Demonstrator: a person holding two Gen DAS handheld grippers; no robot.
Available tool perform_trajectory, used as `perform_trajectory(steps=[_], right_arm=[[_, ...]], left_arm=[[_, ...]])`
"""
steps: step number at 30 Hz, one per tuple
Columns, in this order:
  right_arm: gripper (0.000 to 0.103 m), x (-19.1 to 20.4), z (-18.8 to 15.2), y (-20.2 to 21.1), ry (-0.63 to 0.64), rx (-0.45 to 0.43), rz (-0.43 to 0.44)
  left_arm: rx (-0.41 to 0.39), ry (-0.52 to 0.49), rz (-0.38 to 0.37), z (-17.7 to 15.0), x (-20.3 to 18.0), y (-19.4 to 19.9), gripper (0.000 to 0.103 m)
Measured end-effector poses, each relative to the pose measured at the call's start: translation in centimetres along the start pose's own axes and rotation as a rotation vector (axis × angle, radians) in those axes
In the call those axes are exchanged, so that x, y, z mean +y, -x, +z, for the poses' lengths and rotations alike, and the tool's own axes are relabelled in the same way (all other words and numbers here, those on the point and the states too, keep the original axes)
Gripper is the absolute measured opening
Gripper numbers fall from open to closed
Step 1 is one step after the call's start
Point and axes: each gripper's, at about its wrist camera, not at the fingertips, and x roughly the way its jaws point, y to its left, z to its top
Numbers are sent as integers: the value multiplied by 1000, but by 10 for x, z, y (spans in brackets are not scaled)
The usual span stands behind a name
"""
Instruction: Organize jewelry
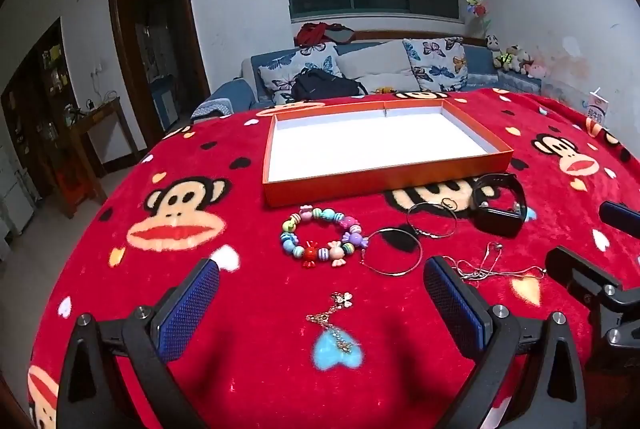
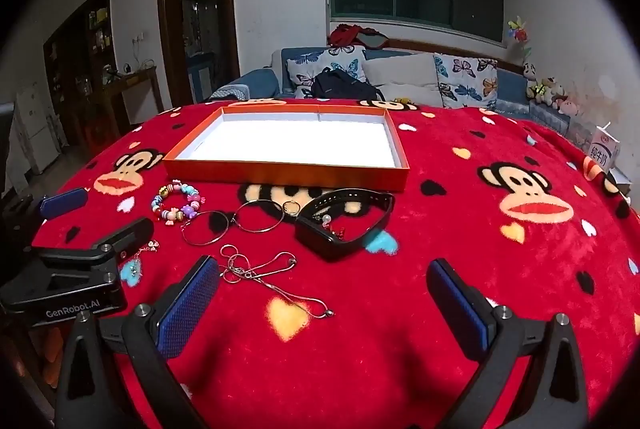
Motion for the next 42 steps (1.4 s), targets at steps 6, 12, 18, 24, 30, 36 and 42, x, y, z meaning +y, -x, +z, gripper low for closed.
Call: perform_trajectory(steps=[6, 12, 18, 24, 30, 36, 42], right_arm=[[103, 3, -1, -1, 12, -2, -7], [103, -2, -3, -2, -12, 6, -11], [103, -10, -4, -4, -56, 17, -8], [103, -8, -4, -5, -42, 19, -10], [103, 0, -5, -3, 2, 9, -20], [103, 3, -4, -3, 18, 11, -22], [103, 4, -4, -3, 17, 11, -23]], left_arm=[[-9, 5, 1, -1, -3, 0, 103], [-10, 32, 3, -4, 0, 0, 103], [-9, 47, 5, -5, 3, -2, 103], [-4, 55, 7, -6, 5, -3, 103], [-4, 64, 7, -6, 7, -6, 103], [-1, 69, 15, -8, 7, -3, 103], [-2, 71, 16, -8, 7, -3, 103]])
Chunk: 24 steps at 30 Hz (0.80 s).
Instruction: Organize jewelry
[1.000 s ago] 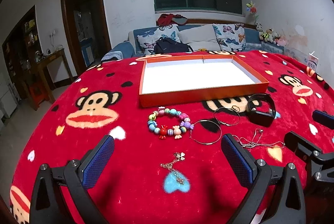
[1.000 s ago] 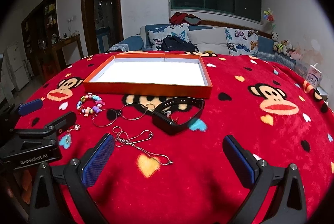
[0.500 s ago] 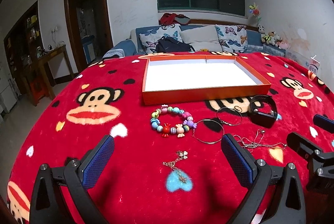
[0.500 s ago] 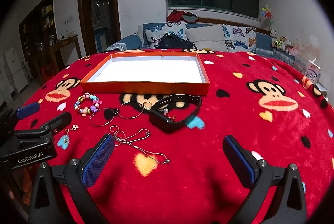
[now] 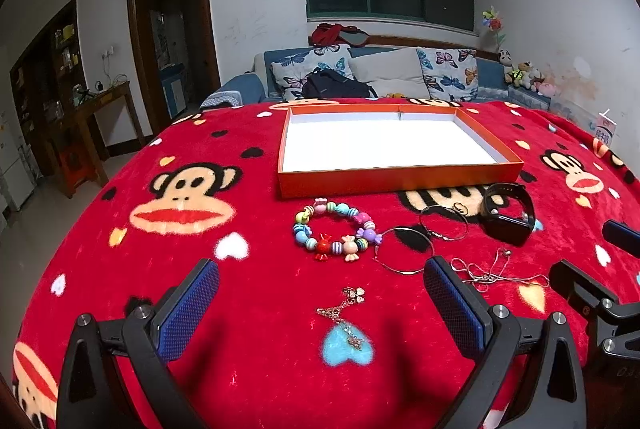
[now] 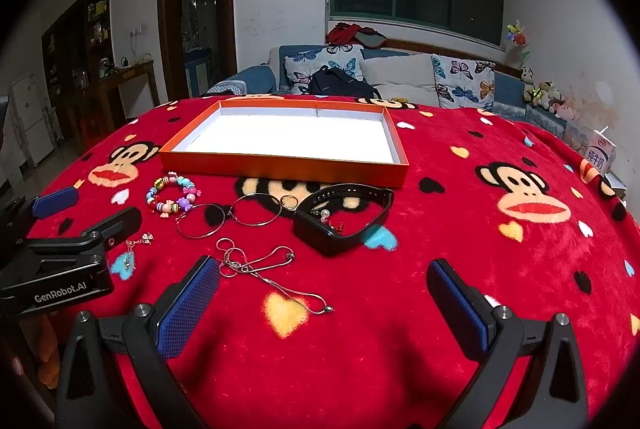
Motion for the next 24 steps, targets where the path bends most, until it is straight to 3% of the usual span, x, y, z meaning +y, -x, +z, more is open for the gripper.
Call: perform_trajectory(steps=[24], right_arm=[[103, 0, 0, -1, 0, 2, 0]], left_arm=[[2, 23, 3, -2, 3, 1, 103]])
